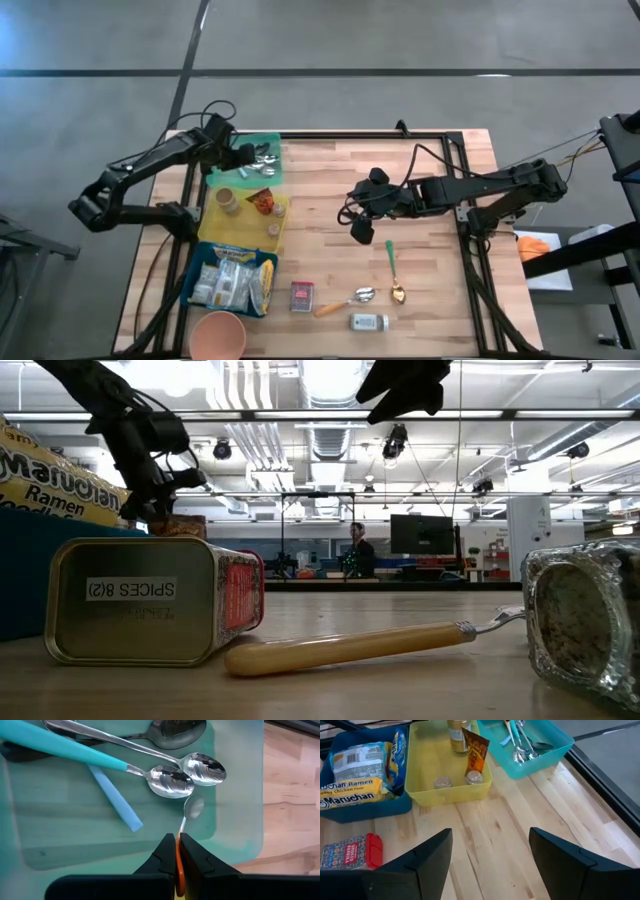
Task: Pick & Place Food Item
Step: Put the white spoon into the green bin
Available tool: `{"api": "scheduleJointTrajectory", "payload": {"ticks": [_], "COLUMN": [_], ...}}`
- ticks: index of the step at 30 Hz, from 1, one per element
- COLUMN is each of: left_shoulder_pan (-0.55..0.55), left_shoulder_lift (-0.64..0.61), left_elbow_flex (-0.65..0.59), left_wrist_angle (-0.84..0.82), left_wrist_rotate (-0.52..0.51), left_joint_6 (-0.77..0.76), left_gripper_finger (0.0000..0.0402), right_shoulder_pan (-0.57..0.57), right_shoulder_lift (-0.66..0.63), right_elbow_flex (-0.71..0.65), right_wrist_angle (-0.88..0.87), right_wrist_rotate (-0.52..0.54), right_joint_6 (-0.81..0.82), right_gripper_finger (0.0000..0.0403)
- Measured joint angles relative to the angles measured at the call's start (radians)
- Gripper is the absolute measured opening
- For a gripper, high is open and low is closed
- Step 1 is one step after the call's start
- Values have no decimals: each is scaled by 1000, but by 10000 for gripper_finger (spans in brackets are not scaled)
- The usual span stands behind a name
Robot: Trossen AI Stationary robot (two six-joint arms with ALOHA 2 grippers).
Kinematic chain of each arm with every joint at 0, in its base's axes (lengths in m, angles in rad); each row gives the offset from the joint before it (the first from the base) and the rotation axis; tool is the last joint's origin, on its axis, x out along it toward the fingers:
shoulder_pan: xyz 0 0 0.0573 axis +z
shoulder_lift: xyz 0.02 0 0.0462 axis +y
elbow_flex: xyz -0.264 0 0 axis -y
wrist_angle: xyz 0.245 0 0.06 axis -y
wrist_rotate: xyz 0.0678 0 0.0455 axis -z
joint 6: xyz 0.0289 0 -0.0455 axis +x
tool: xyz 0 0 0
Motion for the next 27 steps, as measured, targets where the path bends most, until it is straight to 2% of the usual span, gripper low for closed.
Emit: {"api": "scheduleJointTrajectory", "payload": {"ticks": [27], "left_shoulder_pan": [-34], "left_shoulder_lift": [7], "left_elbow_flex": [14], "left_wrist_angle": [-60], "left_wrist_rotate": [-48], "left_joint_6": [48], "left_gripper_finger": [6], "right_shoulder_pan": [0], "right_shoulder_lift": [0], "right_elbow_flex": [0], "right_wrist_angle": [4], "right_wrist_rotate": [0], "right_joint_6": [1], "right_gripper_finger": [263]}}
